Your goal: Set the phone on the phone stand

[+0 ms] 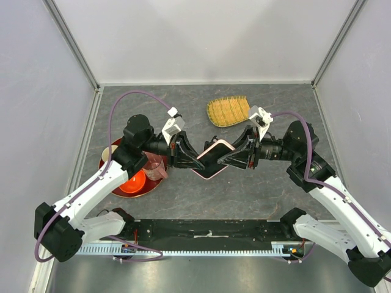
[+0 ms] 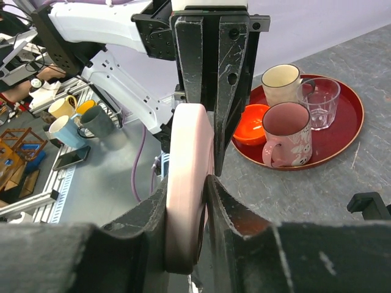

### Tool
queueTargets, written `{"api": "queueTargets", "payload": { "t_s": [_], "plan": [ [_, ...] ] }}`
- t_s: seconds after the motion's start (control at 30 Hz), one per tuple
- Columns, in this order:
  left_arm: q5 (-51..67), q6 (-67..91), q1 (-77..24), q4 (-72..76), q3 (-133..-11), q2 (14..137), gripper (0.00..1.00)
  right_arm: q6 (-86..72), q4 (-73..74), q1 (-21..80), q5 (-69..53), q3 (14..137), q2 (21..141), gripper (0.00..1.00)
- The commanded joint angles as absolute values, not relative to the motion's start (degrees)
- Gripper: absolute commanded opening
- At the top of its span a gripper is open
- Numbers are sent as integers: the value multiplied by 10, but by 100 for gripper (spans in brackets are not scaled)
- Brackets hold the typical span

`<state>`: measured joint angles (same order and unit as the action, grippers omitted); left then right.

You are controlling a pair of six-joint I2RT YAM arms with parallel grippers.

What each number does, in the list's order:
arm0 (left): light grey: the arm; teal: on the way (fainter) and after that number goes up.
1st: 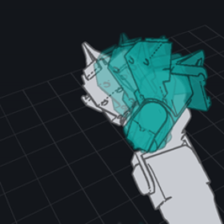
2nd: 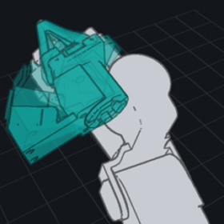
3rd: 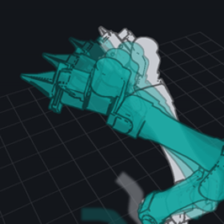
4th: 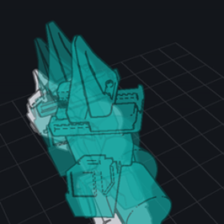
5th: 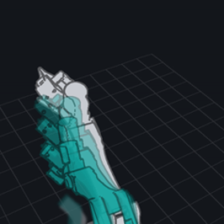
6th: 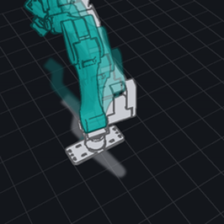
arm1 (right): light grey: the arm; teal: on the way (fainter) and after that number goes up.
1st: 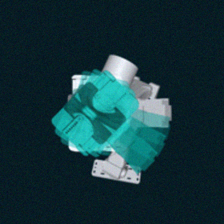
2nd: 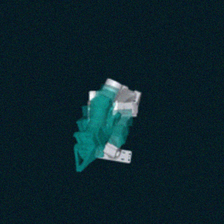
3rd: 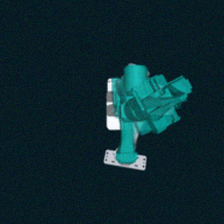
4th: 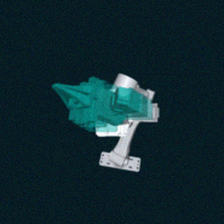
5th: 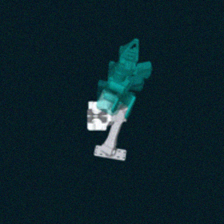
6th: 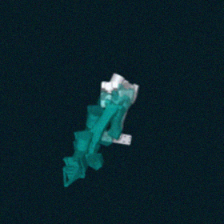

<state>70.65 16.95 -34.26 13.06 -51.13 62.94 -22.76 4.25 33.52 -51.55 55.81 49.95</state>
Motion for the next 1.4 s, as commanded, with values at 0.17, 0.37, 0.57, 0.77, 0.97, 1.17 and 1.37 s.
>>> {"api": "queueTargets", "payload": {
  "t_s": [0.17,0.37,0.57,0.77,0.97,1.17,1.37],
  "plan": [
    [720,185,-345,168,-521,632,2,-249,-11,337,-527,573,513,15],
    [620,157,-345,110,-537,624,42,-204,44,337,-321,560,473,0],
    [284,120,-354,46,-516,592,73,-150,191,337,-2,587,390,0],
    [177,105,-390,5,-525,634,62,-165,176,337,26,565,363,0],
    [407,103,-389,42,-532,627,80,-141,177,337,-146,590,409,0],
    [406,88,-388,64,-505,575,92,-168,108,337,-344,585,421,0],
    [638,162,-391,107,-533,666,90,-214,30,337,-350,583,424,0]
  ]
}}
